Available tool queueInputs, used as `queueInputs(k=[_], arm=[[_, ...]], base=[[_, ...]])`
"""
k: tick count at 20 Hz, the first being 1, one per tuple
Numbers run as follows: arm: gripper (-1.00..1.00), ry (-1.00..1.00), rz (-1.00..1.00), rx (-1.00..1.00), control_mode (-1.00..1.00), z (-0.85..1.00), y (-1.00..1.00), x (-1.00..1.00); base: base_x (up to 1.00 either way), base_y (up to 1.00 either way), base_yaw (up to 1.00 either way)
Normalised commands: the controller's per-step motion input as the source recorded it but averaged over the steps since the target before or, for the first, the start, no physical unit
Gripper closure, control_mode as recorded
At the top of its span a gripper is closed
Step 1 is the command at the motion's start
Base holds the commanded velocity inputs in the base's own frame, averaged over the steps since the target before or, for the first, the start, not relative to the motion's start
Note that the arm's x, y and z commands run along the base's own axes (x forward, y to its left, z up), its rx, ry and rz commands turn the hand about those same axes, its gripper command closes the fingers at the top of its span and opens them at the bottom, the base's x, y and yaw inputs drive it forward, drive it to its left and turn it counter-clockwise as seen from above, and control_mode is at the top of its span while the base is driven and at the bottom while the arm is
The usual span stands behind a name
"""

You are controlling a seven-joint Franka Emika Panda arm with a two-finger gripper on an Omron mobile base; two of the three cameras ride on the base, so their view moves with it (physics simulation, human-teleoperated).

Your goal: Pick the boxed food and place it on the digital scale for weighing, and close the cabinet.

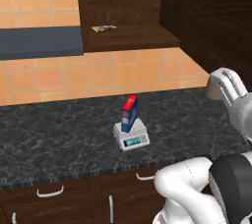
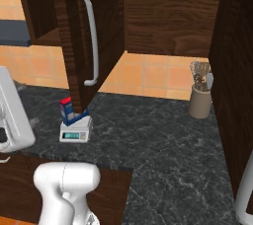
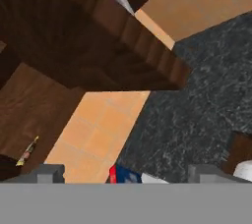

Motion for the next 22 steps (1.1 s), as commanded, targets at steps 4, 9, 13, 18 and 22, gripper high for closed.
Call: queueInputs(k=[4, 9, 13, 18, 22], arm=[[-1.00, -0.60, 0.12, 0.57, -1.00, -0.52, -0.86, -0.83], [-1.00, -0.32, 0.14, 0.66, -1.00, -0.51, -1.00, -0.32], [-1.00, -0.14, 0.17, 0.62, -1.00, -0.50, -0.87, 0.24], [-1.00, -0.15, 0.18, 0.30, -1.00, -0.17, -0.13, 0.81], [-1.00, -0.20, 0.17, 0.13, -1.00, -0.15, 0.00, 0.81]], base=[[0.00, 0.00, 0.00], [0.00, 0.00, 0.00], [0.00, 0.00, 0.00], [0.00, 0.00, 0.00], [0.00, 0.00, 0.00]])
